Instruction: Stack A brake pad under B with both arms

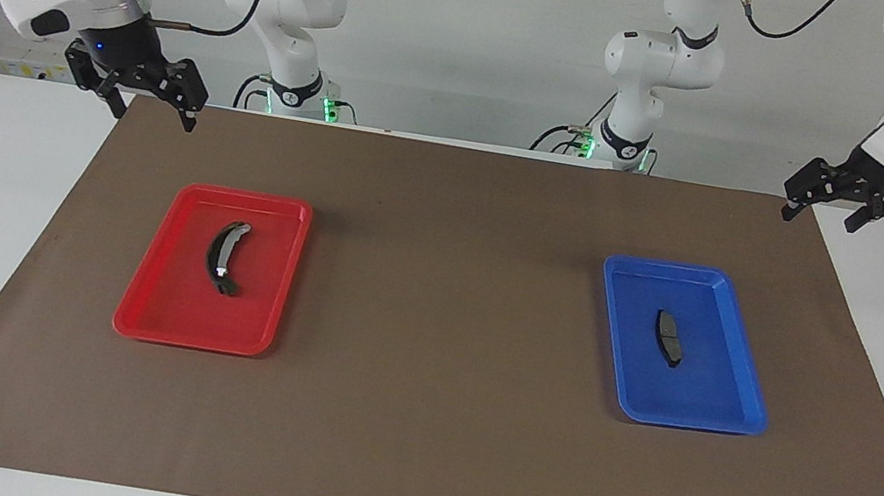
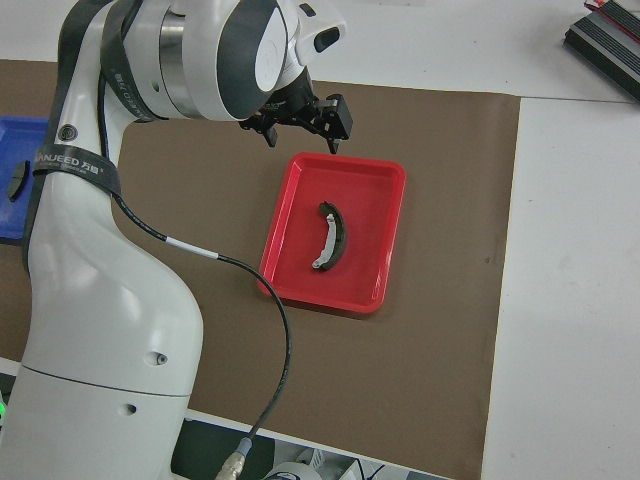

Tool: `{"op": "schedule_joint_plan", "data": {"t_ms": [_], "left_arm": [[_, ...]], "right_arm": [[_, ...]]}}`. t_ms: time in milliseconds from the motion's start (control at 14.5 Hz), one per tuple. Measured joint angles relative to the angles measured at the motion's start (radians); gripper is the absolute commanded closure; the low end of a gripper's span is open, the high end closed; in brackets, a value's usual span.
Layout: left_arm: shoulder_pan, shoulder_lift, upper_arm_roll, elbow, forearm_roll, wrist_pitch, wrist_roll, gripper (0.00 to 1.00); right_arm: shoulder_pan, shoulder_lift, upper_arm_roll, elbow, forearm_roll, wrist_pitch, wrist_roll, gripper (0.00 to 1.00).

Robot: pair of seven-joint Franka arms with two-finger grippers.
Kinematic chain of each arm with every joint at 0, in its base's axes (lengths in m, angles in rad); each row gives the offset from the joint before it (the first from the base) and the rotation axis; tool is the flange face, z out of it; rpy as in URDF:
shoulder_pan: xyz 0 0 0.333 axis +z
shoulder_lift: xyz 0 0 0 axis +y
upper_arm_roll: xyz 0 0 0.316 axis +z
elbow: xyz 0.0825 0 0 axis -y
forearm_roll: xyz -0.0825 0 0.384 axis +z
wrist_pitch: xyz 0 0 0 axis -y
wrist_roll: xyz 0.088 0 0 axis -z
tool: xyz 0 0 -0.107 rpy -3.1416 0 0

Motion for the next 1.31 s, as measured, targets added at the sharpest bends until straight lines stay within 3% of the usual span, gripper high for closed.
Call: {"op": "schedule_joint_plan", "data": {"t_ms": [1310], "left_arm": [[-0.006, 0.000, -0.019, 0.000, 0.000, 0.001, -0.061, 0.01]], "right_arm": [[0.006, 0.000, 0.013, 0.000, 0.000, 0.000, 0.000, 0.00]]}}
